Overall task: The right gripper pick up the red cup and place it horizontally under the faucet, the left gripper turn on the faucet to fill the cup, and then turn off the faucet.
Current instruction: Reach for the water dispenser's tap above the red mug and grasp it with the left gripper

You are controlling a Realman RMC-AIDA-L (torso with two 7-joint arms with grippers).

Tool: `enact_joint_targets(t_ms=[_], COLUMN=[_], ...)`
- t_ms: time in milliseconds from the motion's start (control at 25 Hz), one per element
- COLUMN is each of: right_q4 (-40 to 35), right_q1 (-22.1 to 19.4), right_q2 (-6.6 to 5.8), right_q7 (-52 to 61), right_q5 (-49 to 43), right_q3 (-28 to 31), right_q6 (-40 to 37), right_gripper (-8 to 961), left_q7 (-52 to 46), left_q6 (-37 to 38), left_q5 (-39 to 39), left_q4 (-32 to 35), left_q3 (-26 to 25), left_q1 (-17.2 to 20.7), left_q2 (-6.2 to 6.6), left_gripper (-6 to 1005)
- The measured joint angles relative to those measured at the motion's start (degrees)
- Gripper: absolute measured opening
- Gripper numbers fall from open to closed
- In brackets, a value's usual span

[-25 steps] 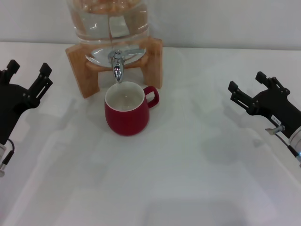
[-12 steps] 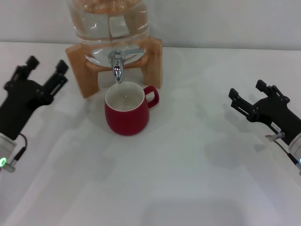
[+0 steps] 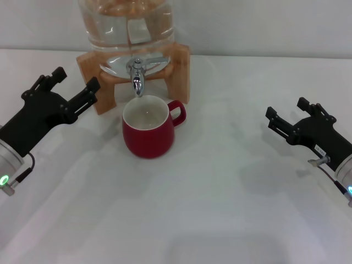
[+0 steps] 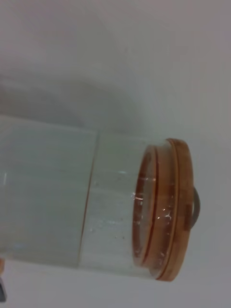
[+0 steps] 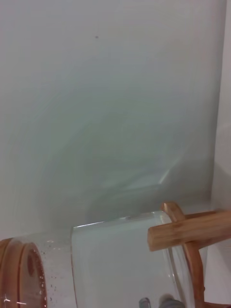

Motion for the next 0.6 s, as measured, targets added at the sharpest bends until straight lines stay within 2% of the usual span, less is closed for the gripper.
enact_joint_targets(t_ms=[360, 600], right_q4=[0.02, 0.02], right_q1=[0.26, 0.36], right_q2=[0.0, 0.0], right_q7=[0.01, 0.01], right_q5=[-0.01, 0.56], right_q3=[0.1, 0.1], right_q6=[0.04, 0.04], right_gripper=[872, 873], left_q7=[-18.66, -32.6], left_q6=[6.78, 7.38], left_q5=[17.3, 29.95], left_q4=[15.07, 23.27], left_q3=[0.05, -0.43], left_q1=[3.21, 3.65], left_q2=[0.12, 0.24], left_gripper=[891, 890])
